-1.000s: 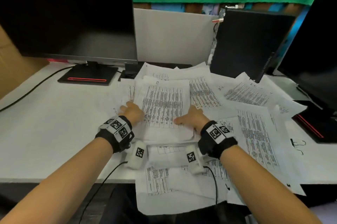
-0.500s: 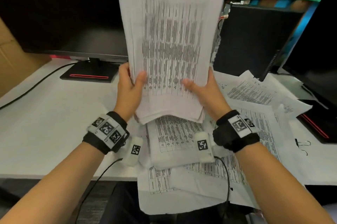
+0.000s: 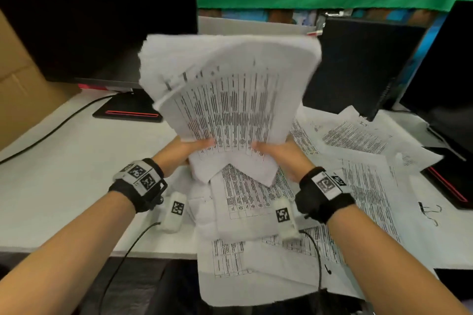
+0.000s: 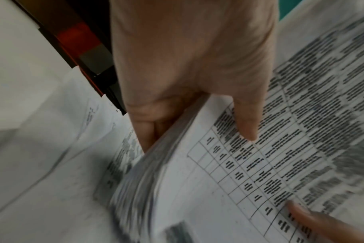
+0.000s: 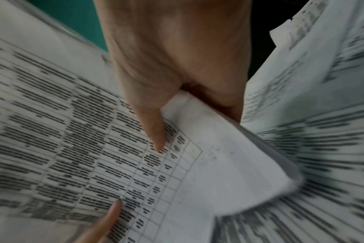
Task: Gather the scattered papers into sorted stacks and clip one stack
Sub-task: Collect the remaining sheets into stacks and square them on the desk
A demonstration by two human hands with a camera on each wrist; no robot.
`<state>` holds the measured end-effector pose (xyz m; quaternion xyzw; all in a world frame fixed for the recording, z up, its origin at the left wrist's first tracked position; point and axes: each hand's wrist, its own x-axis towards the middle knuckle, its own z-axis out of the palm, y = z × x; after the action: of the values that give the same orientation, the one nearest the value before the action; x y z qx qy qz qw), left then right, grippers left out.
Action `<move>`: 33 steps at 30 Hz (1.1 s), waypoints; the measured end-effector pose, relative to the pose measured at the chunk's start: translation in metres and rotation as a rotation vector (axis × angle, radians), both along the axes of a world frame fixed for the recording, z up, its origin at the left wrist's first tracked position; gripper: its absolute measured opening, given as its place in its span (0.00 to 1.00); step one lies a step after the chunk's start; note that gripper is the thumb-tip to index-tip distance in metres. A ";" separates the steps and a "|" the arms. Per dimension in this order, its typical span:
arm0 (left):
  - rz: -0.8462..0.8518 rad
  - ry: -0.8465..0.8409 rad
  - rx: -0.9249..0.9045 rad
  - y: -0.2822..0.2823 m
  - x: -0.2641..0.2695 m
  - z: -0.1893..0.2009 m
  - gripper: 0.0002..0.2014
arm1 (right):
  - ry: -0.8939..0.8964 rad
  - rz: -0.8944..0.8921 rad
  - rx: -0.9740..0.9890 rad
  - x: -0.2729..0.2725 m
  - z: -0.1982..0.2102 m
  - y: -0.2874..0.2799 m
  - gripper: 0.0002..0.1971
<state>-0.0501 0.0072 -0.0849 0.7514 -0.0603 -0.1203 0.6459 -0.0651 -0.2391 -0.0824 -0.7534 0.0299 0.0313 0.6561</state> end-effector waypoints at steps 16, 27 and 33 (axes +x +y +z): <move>0.487 0.099 0.216 0.201 -0.018 -0.010 0.18 | 0.188 -0.297 -0.221 0.050 -0.022 -0.001 0.40; 0.518 0.146 0.876 0.251 -0.006 -0.014 0.26 | 0.384 -0.076 -0.770 0.050 -0.046 -0.032 0.33; 0.465 -0.127 1.015 0.175 0.009 0.019 0.35 | 0.279 -0.107 -0.085 0.036 -0.032 -0.035 0.21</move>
<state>-0.0411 0.1824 -0.0657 0.9673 0.1336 0.0570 0.2081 -0.0290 -0.2740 -0.1140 -0.7662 0.1621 0.0993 0.6138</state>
